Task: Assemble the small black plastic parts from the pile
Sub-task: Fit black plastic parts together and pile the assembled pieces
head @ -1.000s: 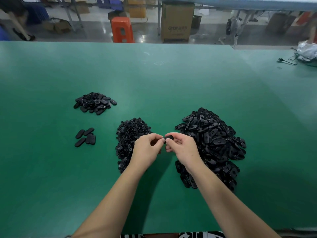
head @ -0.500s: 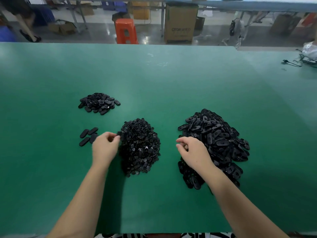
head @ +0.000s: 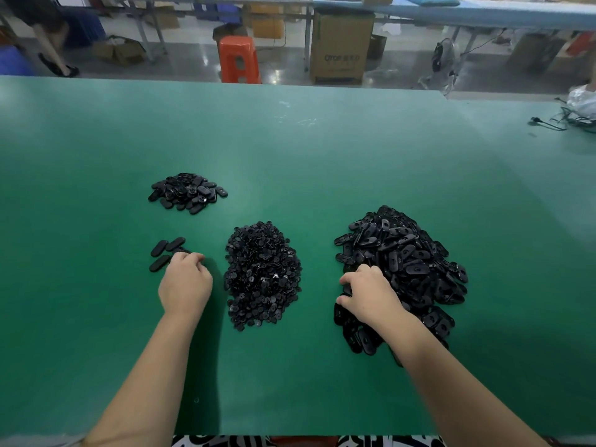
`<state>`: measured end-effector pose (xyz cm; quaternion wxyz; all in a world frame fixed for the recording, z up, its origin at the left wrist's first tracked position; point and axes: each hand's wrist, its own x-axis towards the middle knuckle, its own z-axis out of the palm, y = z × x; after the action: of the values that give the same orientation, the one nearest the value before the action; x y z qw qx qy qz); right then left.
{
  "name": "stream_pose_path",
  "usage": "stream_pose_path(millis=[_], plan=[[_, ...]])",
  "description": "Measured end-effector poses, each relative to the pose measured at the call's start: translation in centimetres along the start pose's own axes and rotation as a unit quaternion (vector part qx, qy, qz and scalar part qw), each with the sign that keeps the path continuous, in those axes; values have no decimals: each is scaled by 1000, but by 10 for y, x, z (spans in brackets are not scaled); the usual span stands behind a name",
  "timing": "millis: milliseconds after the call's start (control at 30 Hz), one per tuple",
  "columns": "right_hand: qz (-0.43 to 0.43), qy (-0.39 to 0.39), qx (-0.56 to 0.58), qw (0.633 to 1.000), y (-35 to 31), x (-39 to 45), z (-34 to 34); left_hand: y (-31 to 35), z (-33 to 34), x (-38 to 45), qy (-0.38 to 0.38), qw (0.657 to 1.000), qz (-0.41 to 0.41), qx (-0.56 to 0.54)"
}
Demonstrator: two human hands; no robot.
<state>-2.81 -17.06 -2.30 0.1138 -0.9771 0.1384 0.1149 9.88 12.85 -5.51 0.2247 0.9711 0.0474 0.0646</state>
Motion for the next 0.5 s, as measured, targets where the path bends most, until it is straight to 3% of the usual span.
stream_pose_path(millis=[267, 500], plan=[[6, 42, -26, 999, 5, 2, 2, 7, -4, 8, 9, 1000, -28, 0], [8, 56, -57, 997, 3, 3, 4, 31, 5, -2, 12, 998, 37, -58]])
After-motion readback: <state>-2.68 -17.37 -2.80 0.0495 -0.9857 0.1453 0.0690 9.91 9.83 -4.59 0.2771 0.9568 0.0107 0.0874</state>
